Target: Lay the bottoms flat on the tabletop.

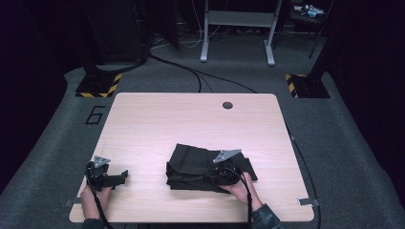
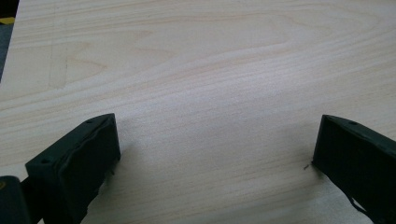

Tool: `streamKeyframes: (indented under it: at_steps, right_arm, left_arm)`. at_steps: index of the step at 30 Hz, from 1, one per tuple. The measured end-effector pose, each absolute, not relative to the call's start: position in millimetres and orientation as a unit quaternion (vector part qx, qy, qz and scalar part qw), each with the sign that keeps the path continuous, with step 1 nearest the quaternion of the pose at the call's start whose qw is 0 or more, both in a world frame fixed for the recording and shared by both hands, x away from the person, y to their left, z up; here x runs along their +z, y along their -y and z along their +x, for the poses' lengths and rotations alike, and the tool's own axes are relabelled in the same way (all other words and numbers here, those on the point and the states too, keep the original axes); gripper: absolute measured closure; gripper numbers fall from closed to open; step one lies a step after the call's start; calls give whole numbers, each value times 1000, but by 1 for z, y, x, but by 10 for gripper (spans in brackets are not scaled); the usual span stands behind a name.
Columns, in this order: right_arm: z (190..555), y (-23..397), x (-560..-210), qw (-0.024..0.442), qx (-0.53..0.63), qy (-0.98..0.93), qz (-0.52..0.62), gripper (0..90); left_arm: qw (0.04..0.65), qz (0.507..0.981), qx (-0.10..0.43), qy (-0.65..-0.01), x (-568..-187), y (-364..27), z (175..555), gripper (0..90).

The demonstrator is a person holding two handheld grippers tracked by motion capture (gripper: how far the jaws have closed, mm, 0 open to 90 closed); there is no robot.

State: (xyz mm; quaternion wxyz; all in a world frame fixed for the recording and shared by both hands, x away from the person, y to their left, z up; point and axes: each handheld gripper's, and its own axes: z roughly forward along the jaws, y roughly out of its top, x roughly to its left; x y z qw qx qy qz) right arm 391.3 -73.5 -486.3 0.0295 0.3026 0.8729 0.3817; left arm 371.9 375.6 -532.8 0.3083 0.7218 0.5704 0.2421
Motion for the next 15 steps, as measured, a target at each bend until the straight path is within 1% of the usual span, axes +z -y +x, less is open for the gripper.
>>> streamKeyframes:
  at_steps: [2, 4, 6, 8, 10, 12, 13, 15]
  right_arm:
    - [391, 77, -483, 36, 393, -864, 312, 389]
    - [391, 83, -478, 46, 402, -857, 317, 280]
    - [390, 94, -471, 55, 419, -846, 326, 196]
    - [387, 108, -464, 64, 432, -836, 331, 149]
    - [385, 122, -458, 75, 443, -824, 344, 138]
    - [382, 145, -455, 96, 457, -804, 367, 124]
    - [382, 152, -455, 100, 457, -799, 378, 114]
    - [381, 169, -456, 121, 448, -789, 402, 96]
  left_arm:
    - [308, 722, 242, -570, -533, -376, 372, 1]
    - [308, 722, 242, -570, -533, -376, 372, 1]
    - [308, 722, 242, -570, -533, -376, 372, 1]
    - [308, 722, 242, -570, -533, -376, 372, 1]
    - [308, 722, 242, -570, -533, -376, 372, 1]
    - [308, 722, 242, -570, -533, -376, 372, 1]
    - [308, 722, 243, -570, -533, -376, 372, 1]
    - [307, 722, 243, -570, -533, -376, 372, 1]
